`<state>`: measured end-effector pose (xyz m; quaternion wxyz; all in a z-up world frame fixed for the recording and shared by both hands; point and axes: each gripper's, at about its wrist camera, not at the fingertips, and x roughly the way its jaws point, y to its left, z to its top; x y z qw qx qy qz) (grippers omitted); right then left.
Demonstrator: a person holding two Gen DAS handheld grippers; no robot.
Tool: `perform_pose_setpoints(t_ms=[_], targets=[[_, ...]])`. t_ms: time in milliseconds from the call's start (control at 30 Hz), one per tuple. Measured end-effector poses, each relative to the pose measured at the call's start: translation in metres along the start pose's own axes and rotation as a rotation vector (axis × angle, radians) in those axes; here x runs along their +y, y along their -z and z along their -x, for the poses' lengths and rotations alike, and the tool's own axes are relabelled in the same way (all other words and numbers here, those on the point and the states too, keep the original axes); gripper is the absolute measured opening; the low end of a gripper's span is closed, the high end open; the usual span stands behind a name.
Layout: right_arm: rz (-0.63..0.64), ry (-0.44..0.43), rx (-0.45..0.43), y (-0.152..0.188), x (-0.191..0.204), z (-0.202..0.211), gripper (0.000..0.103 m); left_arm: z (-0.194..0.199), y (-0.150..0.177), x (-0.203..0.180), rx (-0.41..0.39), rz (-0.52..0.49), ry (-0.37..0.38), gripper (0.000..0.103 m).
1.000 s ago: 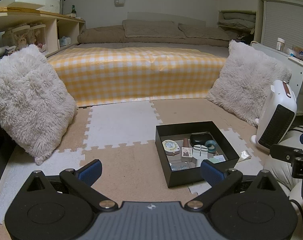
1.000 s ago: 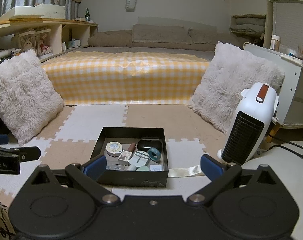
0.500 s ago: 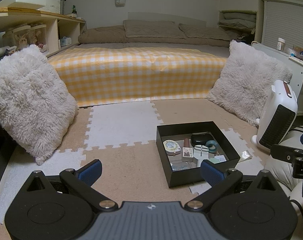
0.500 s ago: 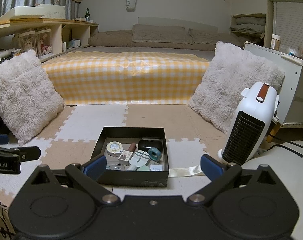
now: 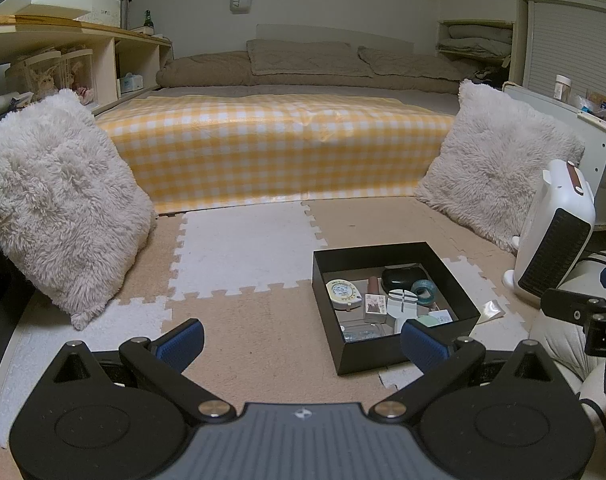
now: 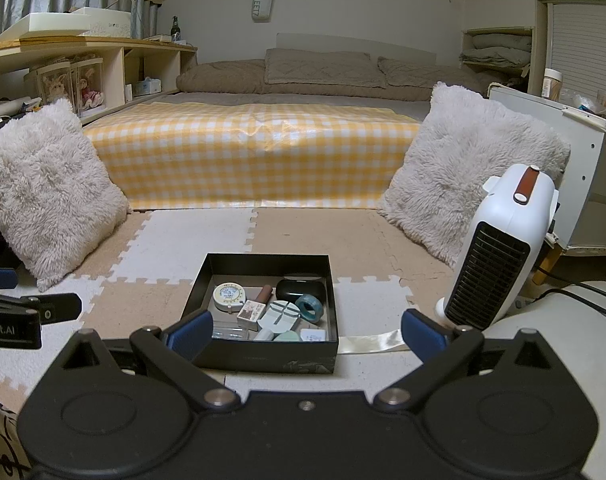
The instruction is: Organize rigid objects
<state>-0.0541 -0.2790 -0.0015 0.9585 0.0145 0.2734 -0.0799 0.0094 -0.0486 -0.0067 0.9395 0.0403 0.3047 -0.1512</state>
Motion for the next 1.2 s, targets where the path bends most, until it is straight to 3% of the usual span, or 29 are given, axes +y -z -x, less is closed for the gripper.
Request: perform_pose_setpoints(t_ms=[1200], targets=[[0.0,0.0,0.0,-0.0001,0.0005,-0.0001,0.102,0.0012,-0.0007,0.0031,-0.002,0.0,0.0,0.103]])
